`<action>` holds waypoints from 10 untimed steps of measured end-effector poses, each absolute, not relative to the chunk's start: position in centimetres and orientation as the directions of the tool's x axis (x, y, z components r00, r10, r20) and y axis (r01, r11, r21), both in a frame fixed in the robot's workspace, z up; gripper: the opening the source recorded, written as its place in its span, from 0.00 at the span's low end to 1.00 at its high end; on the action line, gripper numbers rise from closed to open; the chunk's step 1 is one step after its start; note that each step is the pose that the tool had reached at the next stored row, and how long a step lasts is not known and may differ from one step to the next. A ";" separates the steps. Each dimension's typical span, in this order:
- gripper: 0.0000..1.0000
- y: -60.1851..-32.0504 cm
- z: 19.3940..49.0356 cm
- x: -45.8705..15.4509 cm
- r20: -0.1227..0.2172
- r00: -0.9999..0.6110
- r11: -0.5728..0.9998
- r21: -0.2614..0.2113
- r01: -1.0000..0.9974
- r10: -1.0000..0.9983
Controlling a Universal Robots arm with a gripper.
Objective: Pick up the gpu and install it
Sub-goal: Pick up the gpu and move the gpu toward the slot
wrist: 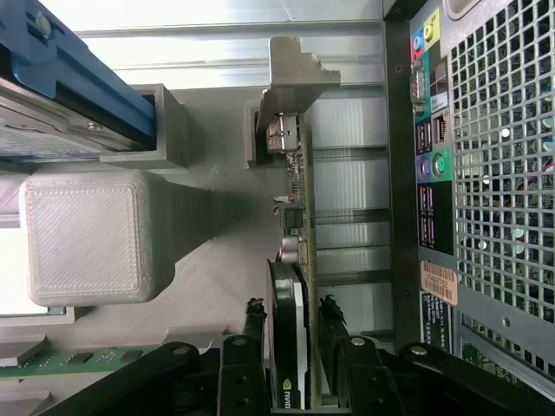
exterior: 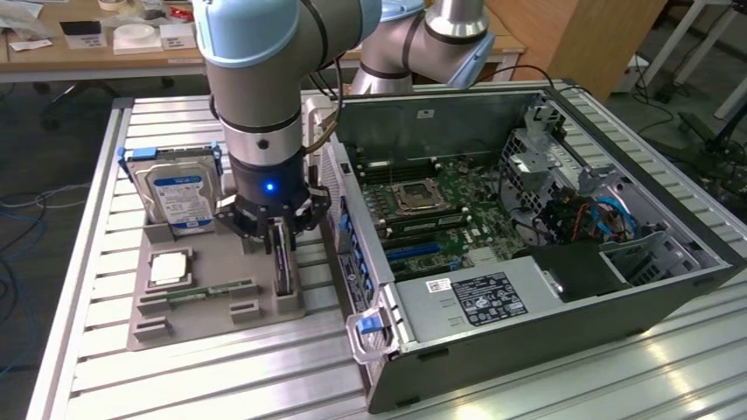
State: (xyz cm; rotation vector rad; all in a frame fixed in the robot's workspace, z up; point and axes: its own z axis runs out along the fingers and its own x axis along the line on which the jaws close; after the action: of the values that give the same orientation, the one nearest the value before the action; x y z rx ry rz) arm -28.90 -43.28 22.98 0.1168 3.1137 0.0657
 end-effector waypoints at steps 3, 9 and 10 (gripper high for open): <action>0.39 -43.3 23.0 -28.9 -0.023 -0.997 0.996 0.043 0.074 0.075; 0.39 -43.4 23.0 -28.9 -0.023 -0.997 0.996 0.043 0.074 0.075; 0.39 -43.4 23.0 -28.9 -0.023 -0.997 0.996 0.043 0.074 0.075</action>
State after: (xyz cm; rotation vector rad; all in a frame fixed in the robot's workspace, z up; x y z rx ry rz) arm -28.88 -43.41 22.96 0.1166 3.1137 0.0658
